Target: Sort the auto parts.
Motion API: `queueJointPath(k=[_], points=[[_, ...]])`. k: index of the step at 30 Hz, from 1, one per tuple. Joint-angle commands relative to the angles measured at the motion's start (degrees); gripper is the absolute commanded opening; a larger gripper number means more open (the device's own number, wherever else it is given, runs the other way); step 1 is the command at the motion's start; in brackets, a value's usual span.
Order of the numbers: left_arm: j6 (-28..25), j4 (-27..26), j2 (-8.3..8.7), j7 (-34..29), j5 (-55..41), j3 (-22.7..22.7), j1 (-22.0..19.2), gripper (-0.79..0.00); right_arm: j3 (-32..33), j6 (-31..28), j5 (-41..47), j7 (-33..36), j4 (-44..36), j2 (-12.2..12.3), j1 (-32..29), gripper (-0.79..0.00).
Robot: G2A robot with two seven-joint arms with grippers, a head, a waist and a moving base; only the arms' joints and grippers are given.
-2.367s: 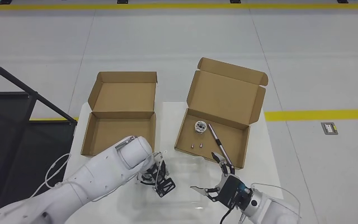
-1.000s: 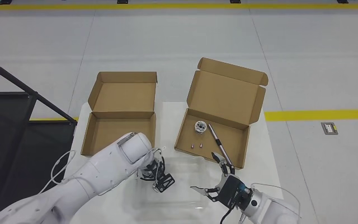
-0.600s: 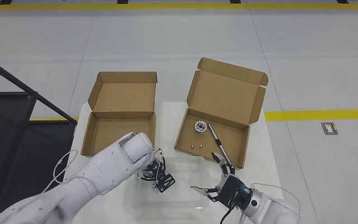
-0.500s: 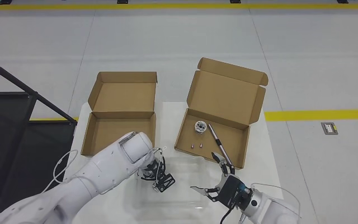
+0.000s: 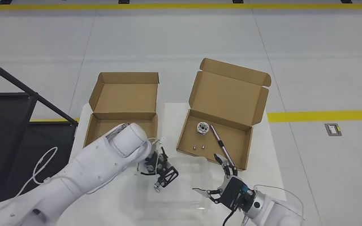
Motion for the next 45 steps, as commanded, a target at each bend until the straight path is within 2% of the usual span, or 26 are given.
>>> queueJointPath(k=[1,6,7,13,17,21,22,37,40,45], points=[[0.0,-2.9,2.36,-1.7,-1.2,-3.1,1.1,-0.785,0.0,0.0,0.0,0.0,0.0,0.0,0.0,0.0],[0.5,-11.5,9.76,-7.5,-5.4,-14.5,7.7,-0.785,0.0,0.0,0.0,0.0,0.0,0.0,0.0,0.0],[0.6,-12.4,10.73,-8.4,-5.8,-16.3,8.9,-0.785,0.0,0.0,0.0,0.0,0.0,0.0,0.0,0.0],[6.2,-19.7,18.57,-13.6,-12.0,-33.8,22.3,-0.785,0.0,0.0,0.0,0.0,0.0,0.0,0.0,0.0],[11.4,-22.6,22.19,-17.7,-17.1,-45.5,32.7,-0.785,0.0,0.0,0.0,0.0,0.0,0.0,0.0,0.0],[18.3,-25.1,24.55,-18.9,-23.2,-56.5,43.7,-0.785,0.0,0.0,0.0,0.0,0.0,0.0,0.0,0.0],[19.5,-25.3,24.86,-19.1,-24.1,-58.2,45.7,-0.785,0.0,0.0,0.0,0.0,0.0,0.0,0.0,0.0],[19.9,-25.1,24.61,-20.0,-24.8,-57.8,46.2,-0.785,0.0,0.0,0.0,0.0,0.0,0.0,0.0,0.0],[19.1,-22.2,24.26,-19.3,-26.6,-57.7,44.0,-0.785,0.0,0.0,0.0,0.0,0.0,0.0,0.0,0.0],[16.0,-13.6,23.27,-16.8,-26.7,-54.7,37.0,-0.785,0.0,0.0,0.0,0.0,0.0,0.0,0.0,0.0]])
